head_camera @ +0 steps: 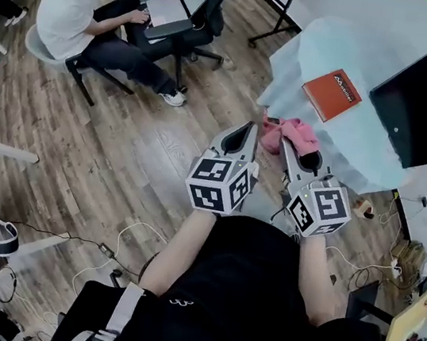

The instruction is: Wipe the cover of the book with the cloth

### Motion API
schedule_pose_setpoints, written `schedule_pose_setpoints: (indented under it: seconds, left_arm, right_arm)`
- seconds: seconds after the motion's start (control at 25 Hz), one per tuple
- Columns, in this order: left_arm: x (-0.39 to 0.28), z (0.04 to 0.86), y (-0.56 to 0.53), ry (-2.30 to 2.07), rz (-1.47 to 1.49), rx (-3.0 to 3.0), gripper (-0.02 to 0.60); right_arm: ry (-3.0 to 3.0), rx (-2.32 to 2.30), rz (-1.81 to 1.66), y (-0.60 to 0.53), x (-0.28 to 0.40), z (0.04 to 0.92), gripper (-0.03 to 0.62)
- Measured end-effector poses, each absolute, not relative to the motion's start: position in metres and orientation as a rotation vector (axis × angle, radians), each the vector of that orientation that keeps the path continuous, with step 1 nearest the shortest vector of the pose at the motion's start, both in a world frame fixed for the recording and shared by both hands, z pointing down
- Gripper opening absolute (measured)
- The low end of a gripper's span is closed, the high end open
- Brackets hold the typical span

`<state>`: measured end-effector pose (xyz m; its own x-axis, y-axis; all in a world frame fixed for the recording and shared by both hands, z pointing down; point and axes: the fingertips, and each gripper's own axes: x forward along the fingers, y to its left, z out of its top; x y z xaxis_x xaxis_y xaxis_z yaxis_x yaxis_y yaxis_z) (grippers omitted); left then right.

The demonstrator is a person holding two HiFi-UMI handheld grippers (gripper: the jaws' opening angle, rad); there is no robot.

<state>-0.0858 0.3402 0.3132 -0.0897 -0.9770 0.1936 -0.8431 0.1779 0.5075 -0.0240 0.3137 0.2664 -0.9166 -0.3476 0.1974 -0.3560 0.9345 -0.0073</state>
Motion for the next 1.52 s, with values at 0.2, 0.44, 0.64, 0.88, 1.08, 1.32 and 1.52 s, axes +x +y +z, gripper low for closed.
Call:
schedule_pose_setpoints:
  seconds: [0.2,0.44,0.64,0.88,1.08,1.32,1.52]
  left_arm:
    - [-0.081,0.325,0.289,-1.955,-0.32,1.728,0.013]
    - [-0.096,0.345,0.219,-1.927,-0.231,1.703,0.014]
    - [-0.093,0.356,0.148,-1.892,-0.157,1.698,0.012]
    - [-0.105,0.388,0.086,-1.872,-0.057,1.621,0.014]
    - [-0.141,0.388,0.054,-1.933,-0.015,1.563,0.013]
    - [-0.114,0.378,0.008,-1.858,0.024,1.685,0.013]
    - [-0.092,0.381,-0.021,-1.763,0.058,1.764,0.014]
  right_arm:
    - [-2.89,0.522,0.039,0.272,-0.023,0.28,0.103]
    - [-2.885,0.52,0.126,0.198,-0.038,0.299,0.103]
    - [-2.865,0.563,0.228,0.121,-0.035,0.312,0.103]
    - [-2.814,0.549,0.396,0.044,-0.049,0.355,0.103]
    - [-2.863,0.488,0.448,0.01,-0.064,0.35,0.103]
    - [-2.848,0.62,0.48,-0.029,-0.033,0.345,0.103]
    - [-2.796,0.785,0.547,-0.053,-0.004,0.353,0.103]
